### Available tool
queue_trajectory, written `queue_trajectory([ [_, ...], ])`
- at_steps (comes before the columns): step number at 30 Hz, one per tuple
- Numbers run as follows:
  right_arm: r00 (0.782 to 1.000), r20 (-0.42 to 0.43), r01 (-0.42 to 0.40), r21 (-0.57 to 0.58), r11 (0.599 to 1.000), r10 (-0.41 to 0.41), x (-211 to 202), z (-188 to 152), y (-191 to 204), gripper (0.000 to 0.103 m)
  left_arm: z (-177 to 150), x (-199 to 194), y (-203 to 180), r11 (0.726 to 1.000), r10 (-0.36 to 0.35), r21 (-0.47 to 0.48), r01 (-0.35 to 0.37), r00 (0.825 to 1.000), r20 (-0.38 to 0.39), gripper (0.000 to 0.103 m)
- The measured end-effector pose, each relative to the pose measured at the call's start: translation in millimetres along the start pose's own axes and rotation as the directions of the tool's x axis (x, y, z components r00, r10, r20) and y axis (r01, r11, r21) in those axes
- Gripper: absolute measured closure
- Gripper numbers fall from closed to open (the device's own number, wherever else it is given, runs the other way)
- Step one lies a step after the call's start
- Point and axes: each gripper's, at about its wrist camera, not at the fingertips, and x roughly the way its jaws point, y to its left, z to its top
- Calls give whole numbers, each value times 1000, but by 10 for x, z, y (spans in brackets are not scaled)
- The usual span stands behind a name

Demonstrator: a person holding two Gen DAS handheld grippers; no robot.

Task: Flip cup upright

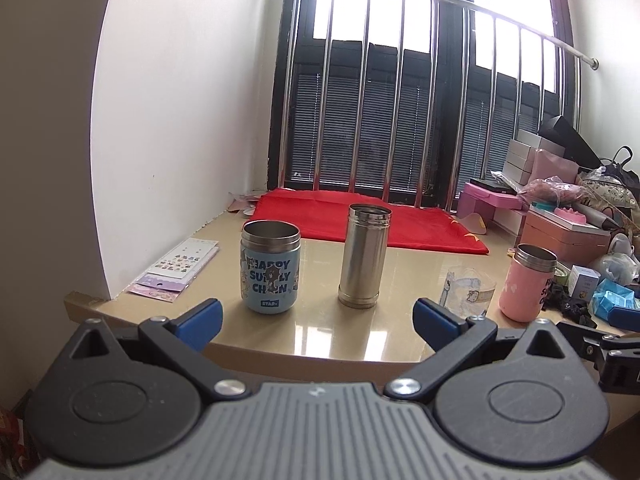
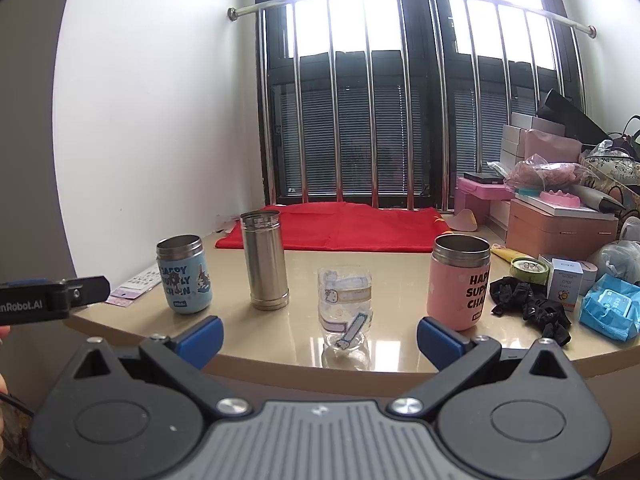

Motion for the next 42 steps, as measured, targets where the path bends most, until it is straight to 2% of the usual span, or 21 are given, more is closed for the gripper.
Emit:
queue_trajectory([
  [42,1000,-3,-4,2,1000,4,11,-16,-5,0,-56,29,38,1000,-20,6,20,1000,-10,0],
])
